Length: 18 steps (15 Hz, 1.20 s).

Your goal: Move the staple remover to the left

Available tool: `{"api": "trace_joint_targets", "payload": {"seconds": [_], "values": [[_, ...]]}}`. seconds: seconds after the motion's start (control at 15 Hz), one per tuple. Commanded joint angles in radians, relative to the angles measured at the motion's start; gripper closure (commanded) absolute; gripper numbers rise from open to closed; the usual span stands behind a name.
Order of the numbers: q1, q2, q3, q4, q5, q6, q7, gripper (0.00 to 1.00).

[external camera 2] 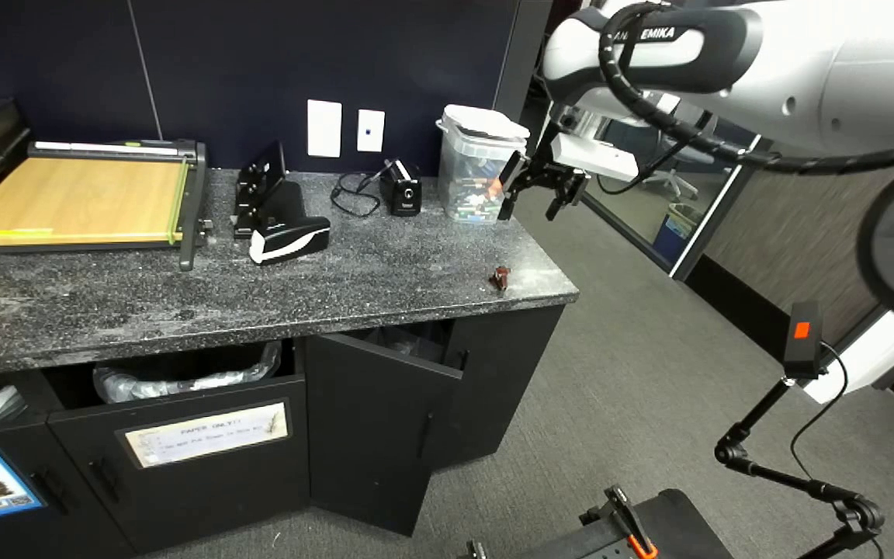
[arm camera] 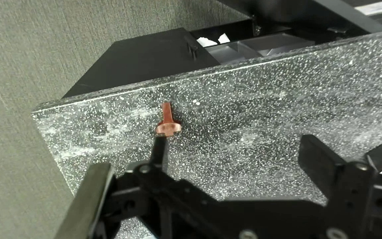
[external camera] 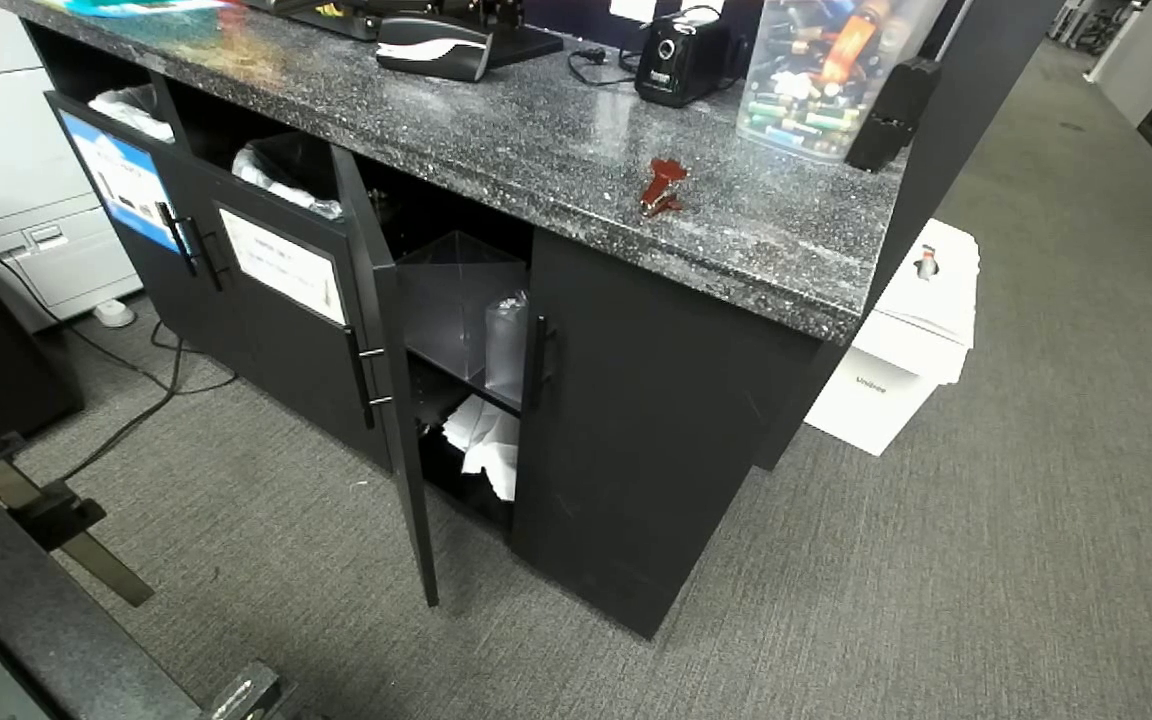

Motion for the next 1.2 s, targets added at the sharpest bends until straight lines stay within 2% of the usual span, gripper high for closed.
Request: {"api": "trace_joint_targets", "payload": {"seconds": [0.0, 0.73, 1.13], "values": [[-0.013, 0.188, -0.003, 0.244, 0.002, -0.068, 0.053, 0.0], [-0.01, 0.596, -0.014, 0.7, -0.028, -0.172, 0.167, 0.0], [-0.008, 0.672, -0.034, 0.765, -0.031, -0.148, 0.184, 0.0]]}}
